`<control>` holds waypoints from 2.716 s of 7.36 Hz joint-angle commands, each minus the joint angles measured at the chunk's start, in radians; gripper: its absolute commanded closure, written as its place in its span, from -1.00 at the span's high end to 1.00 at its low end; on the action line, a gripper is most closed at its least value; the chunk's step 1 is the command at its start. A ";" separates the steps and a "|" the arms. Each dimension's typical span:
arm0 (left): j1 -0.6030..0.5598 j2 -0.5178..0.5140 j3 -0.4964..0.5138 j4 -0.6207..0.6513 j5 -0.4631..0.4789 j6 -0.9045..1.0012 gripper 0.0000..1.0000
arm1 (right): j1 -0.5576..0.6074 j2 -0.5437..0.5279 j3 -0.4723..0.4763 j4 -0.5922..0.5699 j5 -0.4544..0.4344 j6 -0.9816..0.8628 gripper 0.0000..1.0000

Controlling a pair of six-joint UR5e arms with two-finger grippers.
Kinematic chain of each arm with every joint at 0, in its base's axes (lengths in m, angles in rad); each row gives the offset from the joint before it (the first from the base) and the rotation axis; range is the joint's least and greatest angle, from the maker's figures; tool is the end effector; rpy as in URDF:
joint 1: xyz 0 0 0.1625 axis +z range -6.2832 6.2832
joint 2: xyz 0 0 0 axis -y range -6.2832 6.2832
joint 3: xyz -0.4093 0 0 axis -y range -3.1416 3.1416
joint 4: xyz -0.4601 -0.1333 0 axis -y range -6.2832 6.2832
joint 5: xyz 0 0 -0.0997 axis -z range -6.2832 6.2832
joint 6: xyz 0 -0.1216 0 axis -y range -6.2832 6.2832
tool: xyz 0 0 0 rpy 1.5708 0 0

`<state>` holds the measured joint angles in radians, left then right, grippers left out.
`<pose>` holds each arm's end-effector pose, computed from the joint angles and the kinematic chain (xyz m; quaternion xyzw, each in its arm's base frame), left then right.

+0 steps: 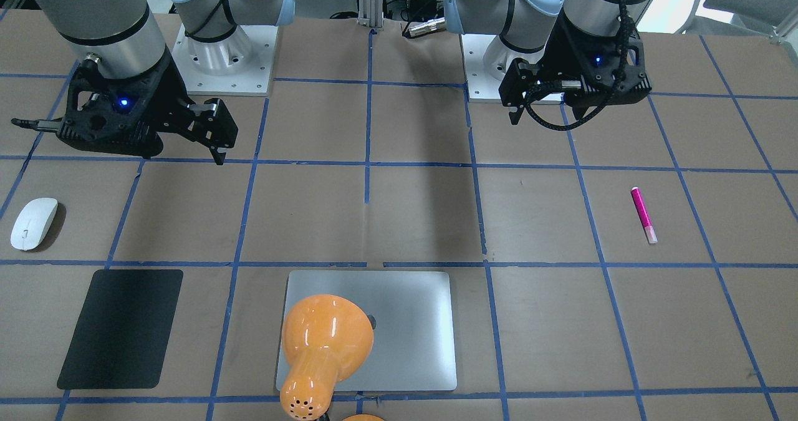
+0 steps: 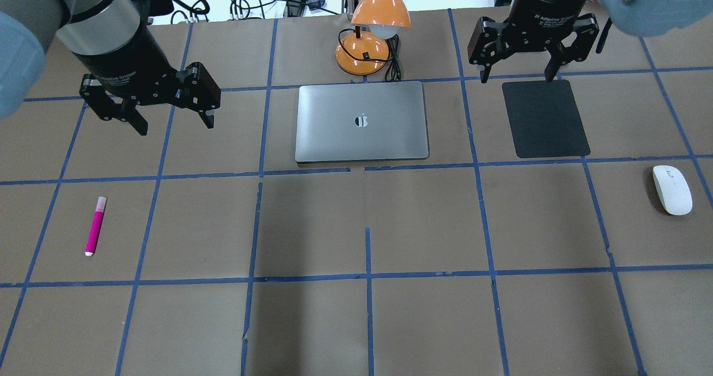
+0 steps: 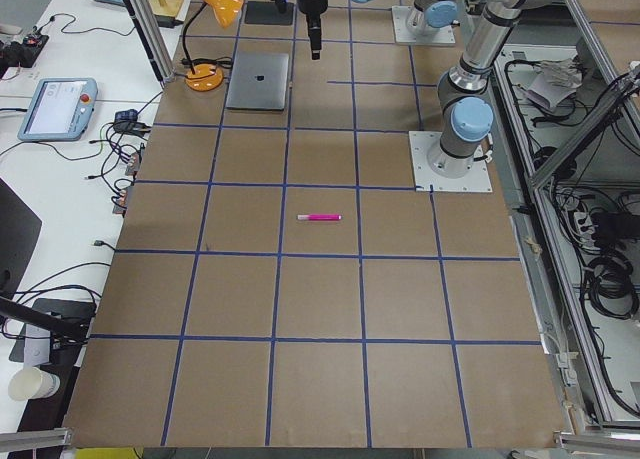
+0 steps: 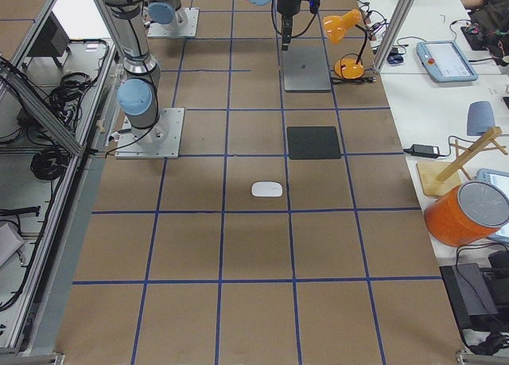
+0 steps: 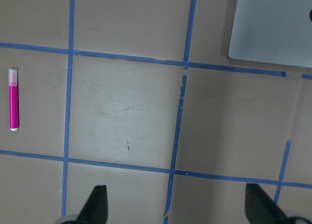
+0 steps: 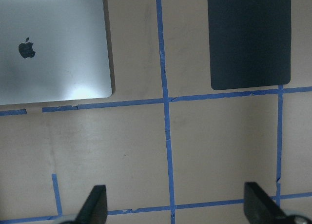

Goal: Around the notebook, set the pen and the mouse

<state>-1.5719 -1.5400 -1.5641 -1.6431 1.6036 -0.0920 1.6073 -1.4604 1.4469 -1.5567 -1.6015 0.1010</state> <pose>-0.1299 -0.5424 0.4639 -0.0451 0.9987 0.0166 0.0172 0.1516 -0.5996 0.4539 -0.0322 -0.9994 0.0008 0.0153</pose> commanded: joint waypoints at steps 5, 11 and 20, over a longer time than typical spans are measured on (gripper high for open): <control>0.003 0.032 -0.019 0.003 0.001 0.021 1.00 | -0.006 0.000 0.012 0.010 -0.002 -0.001 1.00; 0.444 -0.035 -0.227 0.278 -0.007 0.546 1.00 | -0.533 0.014 0.253 -0.218 -0.009 -0.644 1.00; 0.707 -0.348 -0.544 0.910 0.001 0.807 0.80 | -0.779 0.238 0.550 -0.783 -0.018 -0.911 1.00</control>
<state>-0.8693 -1.8818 -2.1069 -0.7397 1.6046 0.7264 0.8291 -1.2328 1.9991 -2.3282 -1.6197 -0.8125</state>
